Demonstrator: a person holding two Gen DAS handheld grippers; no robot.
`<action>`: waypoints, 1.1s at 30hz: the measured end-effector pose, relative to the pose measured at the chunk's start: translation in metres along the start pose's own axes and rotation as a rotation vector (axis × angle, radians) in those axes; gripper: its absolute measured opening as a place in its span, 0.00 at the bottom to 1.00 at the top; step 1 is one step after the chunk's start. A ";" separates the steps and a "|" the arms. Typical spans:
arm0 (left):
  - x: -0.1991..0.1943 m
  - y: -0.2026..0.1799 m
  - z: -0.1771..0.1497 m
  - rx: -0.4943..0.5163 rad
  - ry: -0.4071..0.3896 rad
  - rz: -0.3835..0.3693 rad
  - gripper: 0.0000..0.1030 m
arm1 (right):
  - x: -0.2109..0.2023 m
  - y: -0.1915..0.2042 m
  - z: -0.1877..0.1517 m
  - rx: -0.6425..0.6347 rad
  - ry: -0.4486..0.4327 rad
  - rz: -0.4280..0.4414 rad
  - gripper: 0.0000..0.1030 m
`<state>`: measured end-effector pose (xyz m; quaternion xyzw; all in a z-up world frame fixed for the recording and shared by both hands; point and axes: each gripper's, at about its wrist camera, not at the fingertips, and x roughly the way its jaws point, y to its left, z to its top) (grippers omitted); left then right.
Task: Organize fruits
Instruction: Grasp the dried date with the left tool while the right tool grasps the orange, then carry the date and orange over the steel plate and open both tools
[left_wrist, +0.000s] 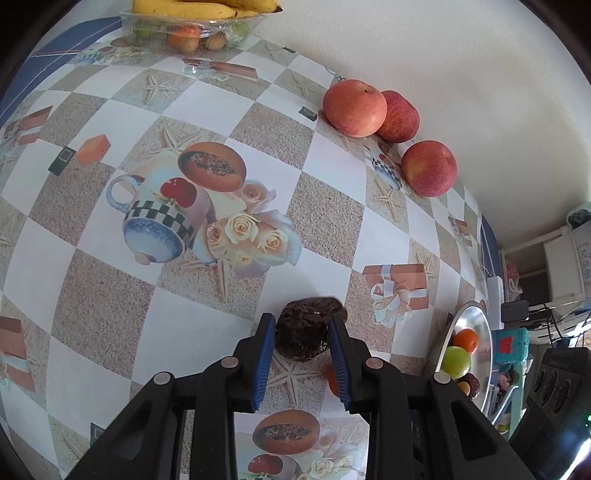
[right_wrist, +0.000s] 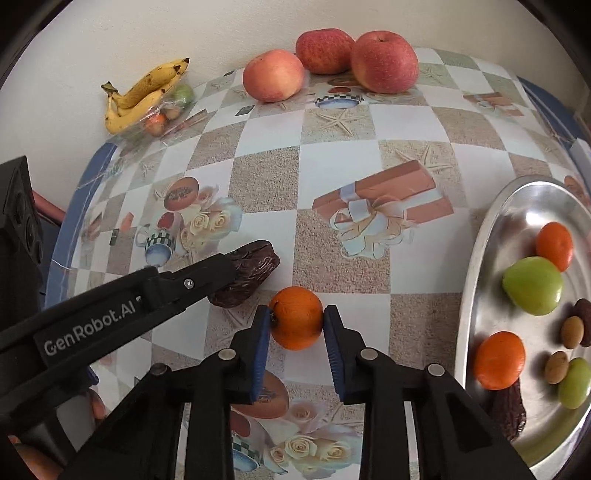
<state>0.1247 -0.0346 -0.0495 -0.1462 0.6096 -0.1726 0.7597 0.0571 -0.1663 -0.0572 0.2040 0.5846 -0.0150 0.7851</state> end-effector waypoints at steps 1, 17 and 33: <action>0.000 -0.002 0.000 0.004 -0.002 -0.001 0.30 | 0.000 -0.001 -0.001 0.007 0.004 0.013 0.29; -0.010 -0.101 -0.039 0.175 0.037 -0.174 0.30 | -0.082 -0.090 -0.005 0.209 -0.131 -0.088 0.29; -0.013 -0.099 -0.069 0.244 0.004 0.074 0.83 | -0.108 -0.149 -0.042 0.320 -0.125 -0.230 0.32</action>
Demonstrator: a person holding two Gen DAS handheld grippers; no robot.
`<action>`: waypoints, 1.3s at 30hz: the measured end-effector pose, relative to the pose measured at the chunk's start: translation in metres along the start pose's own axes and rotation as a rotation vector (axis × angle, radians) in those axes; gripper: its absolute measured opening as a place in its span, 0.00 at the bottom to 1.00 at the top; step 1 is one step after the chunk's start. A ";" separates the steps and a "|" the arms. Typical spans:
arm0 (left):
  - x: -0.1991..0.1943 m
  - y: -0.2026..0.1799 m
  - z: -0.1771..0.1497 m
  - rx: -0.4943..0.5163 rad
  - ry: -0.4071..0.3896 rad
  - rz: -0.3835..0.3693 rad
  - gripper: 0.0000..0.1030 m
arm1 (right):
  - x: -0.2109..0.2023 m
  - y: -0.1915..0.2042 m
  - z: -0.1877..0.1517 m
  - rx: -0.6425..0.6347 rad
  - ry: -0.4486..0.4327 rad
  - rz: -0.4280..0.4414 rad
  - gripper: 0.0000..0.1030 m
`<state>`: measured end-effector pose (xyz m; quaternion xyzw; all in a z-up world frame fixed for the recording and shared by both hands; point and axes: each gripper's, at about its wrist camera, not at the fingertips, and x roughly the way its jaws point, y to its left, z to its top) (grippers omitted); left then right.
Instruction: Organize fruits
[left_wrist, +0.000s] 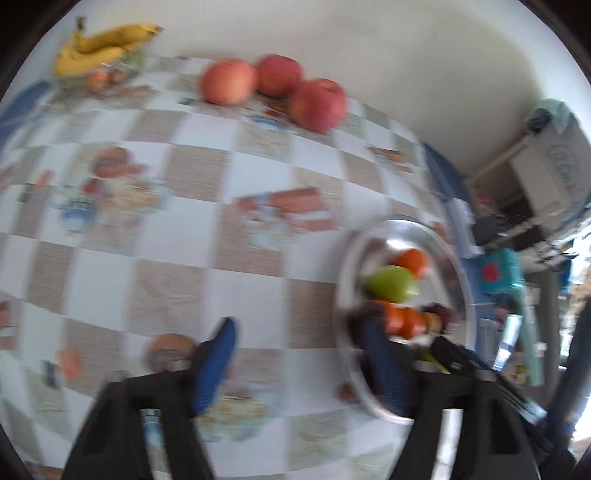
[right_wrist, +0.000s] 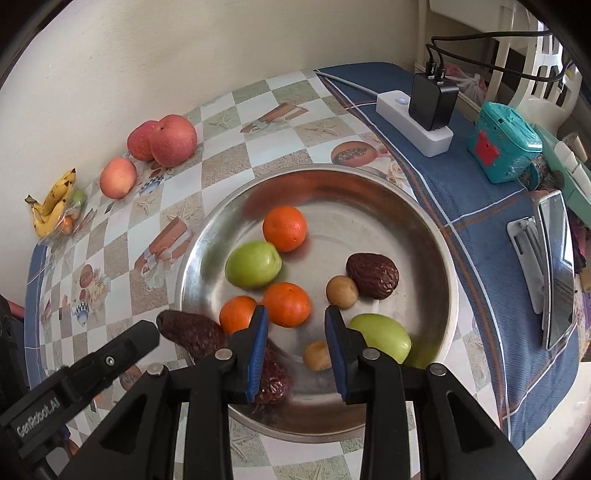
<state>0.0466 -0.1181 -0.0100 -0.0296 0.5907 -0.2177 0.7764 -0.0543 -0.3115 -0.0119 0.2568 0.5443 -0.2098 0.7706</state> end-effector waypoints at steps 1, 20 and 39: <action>-0.002 0.007 -0.001 0.002 -0.008 0.050 0.86 | 0.000 0.003 -0.004 -0.014 0.001 -0.008 0.36; -0.063 0.076 -0.052 0.036 -0.076 0.288 1.00 | -0.027 0.052 -0.075 -0.179 -0.055 -0.070 0.90; -0.062 0.075 -0.056 0.040 -0.042 0.448 1.00 | -0.032 0.054 -0.080 -0.195 -0.078 -0.080 0.90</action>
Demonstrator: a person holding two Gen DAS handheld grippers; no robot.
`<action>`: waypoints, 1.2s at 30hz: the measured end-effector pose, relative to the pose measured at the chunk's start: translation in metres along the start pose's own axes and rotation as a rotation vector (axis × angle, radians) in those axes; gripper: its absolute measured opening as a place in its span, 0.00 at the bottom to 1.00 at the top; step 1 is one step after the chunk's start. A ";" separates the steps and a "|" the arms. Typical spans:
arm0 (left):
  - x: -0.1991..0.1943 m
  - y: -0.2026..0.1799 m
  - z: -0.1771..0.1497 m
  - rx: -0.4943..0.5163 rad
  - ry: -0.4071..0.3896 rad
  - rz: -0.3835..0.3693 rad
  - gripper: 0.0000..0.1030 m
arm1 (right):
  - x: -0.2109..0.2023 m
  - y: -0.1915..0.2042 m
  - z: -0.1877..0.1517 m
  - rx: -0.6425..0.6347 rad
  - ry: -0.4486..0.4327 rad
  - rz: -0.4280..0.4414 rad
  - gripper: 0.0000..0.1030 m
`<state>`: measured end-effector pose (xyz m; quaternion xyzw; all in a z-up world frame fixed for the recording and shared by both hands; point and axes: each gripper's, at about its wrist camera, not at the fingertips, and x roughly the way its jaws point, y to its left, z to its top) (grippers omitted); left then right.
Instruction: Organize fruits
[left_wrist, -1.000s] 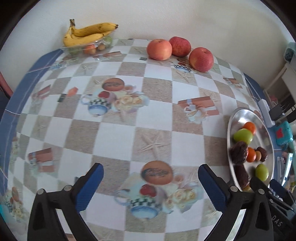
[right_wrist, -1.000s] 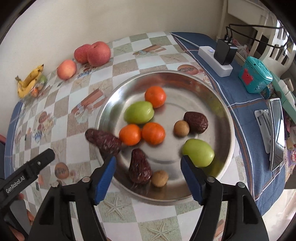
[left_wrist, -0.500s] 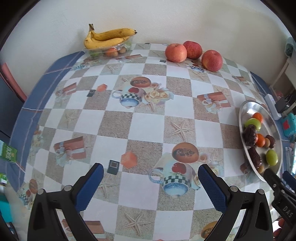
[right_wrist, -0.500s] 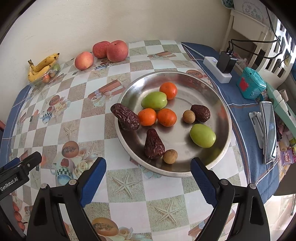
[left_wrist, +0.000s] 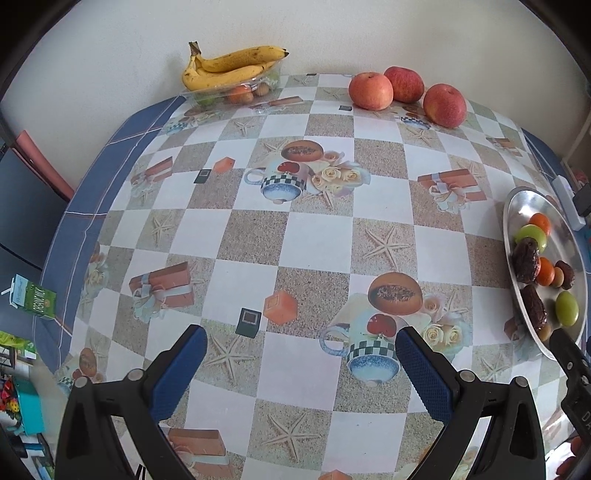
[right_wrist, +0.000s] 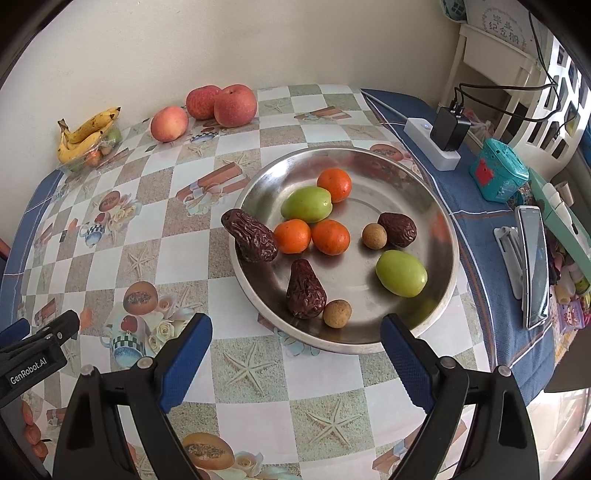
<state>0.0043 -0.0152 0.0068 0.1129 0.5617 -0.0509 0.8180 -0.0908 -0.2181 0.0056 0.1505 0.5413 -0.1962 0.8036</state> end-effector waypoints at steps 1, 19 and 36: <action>0.000 0.000 0.000 0.000 0.004 0.002 1.00 | 0.000 0.001 0.000 -0.003 0.001 -0.002 0.90; 0.005 0.003 -0.001 -0.011 0.039 0.024 1.00 | 0.002 0.002 0.000 -0.016 0.002 -0.017 0.90; 0.008 0.005 -0.002 -0.020 0.057 0.041 1.00 | 0.003 0.002 0.000 -0.021 0.006 -0.020 0.90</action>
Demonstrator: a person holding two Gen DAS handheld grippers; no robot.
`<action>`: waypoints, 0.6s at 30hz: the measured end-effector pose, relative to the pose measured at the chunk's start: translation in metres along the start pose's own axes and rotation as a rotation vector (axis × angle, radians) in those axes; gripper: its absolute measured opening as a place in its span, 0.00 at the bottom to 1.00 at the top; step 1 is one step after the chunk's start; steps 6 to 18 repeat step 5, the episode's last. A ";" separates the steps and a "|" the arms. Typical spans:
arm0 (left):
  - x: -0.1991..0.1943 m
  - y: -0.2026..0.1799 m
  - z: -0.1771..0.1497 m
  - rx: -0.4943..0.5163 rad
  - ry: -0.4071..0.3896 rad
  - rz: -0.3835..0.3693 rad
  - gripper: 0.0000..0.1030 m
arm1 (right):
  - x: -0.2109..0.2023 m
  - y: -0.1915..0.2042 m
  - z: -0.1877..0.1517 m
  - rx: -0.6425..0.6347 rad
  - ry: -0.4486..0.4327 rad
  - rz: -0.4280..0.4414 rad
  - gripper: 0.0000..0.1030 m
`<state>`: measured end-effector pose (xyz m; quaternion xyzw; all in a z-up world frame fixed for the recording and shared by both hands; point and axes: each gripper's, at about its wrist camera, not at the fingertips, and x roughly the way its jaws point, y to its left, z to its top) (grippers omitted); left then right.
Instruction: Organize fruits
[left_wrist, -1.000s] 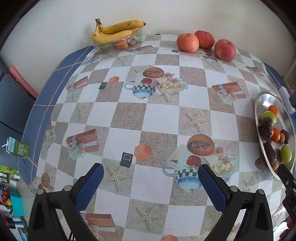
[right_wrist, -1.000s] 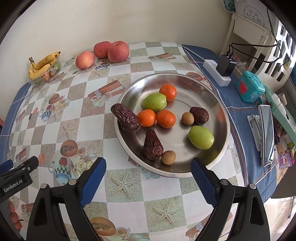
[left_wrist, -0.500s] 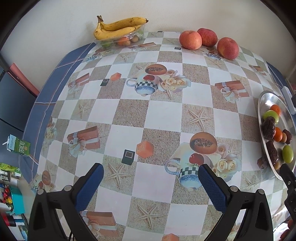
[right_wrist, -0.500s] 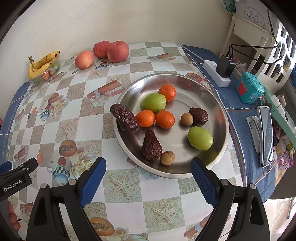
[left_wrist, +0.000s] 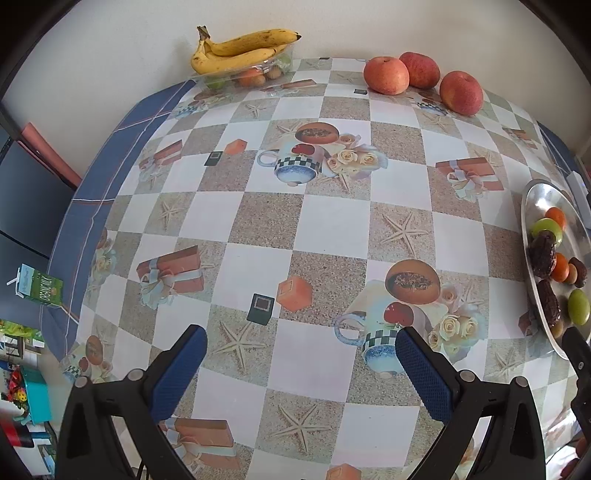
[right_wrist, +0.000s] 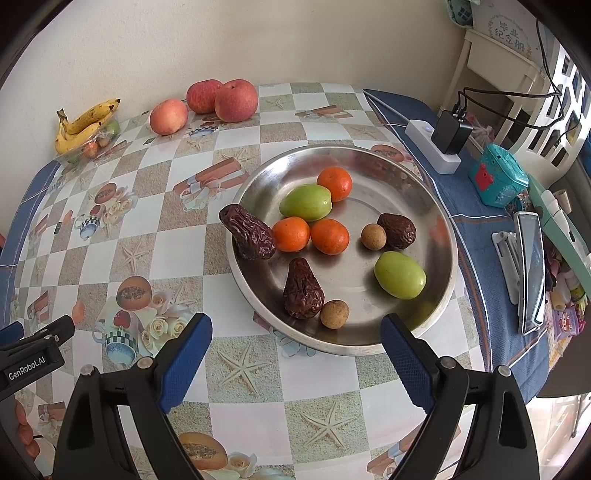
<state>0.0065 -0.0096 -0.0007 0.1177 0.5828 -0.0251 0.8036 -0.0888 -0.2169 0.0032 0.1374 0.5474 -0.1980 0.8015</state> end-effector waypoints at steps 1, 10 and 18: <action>0.000 0.000 0.000 -0.001 0.000 0.001 1.00 | 0.000 0.000 0.000 0.000 0.000 0.000 0.90; 0.000 0.000 0.000 0.004 0.007 -0.012 1.00 | 0.000 0.000 0.000 0.001 0.000 0.000 0.90; 0.000 0.000 0.000 0.004 0.007 -0.012 1.00 | 0.000 0.000 0.000 0.001 0.000 0.000 0.90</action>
